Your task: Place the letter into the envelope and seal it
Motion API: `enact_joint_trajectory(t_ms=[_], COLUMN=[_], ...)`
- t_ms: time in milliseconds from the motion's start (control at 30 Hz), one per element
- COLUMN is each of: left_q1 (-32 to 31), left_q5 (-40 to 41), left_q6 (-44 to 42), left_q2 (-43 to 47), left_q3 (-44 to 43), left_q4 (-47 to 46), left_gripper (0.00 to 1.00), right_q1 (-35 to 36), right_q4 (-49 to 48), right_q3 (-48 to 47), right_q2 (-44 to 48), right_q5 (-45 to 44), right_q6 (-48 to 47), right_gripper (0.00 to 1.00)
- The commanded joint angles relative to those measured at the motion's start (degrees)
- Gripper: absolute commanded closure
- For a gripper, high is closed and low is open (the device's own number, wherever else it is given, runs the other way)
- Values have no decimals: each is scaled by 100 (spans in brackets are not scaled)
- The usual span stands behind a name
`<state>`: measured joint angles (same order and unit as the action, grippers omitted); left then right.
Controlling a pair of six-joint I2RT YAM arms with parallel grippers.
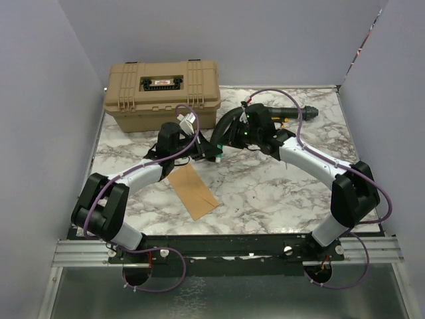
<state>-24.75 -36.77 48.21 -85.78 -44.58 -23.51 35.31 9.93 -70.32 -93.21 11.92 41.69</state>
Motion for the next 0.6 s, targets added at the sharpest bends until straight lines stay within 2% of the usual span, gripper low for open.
enact_joint_trajectory(t_ms=[0, 100, 200, 300, 400, 567], left_q1=[-12, -12, -12, -8, -1, 5], left_q5=[-282, -409, -709, -1078, -1411, -1975], left_q6=[-268, -496, -807, -1121, -1371, -1488], left_q2=[-17, 92, 238, 420, 580, 729], left_q3=[-103, -118, -189, -260, -309, -412], left_q4=[-75, -73, -66, -37, 20, 60], left_gripper=[100, 100, 100, 100, 100, 100], right_q1=[-35, -176, -399, -627, -875, -928], right_q4=[-105, -134, -250, -293, -233, 622], right_q3=[-133, -61, 61, 228, 289, -188], right_q2=[82, 229, 461, 774, 970, 766], right_q5=[271, 417, 997, 1530, 2349, 3999], right_q6=[-128, -255, -630, -1082, -1589, -2725], right_gripper=[83, 57, 41, 33, 30, 27])
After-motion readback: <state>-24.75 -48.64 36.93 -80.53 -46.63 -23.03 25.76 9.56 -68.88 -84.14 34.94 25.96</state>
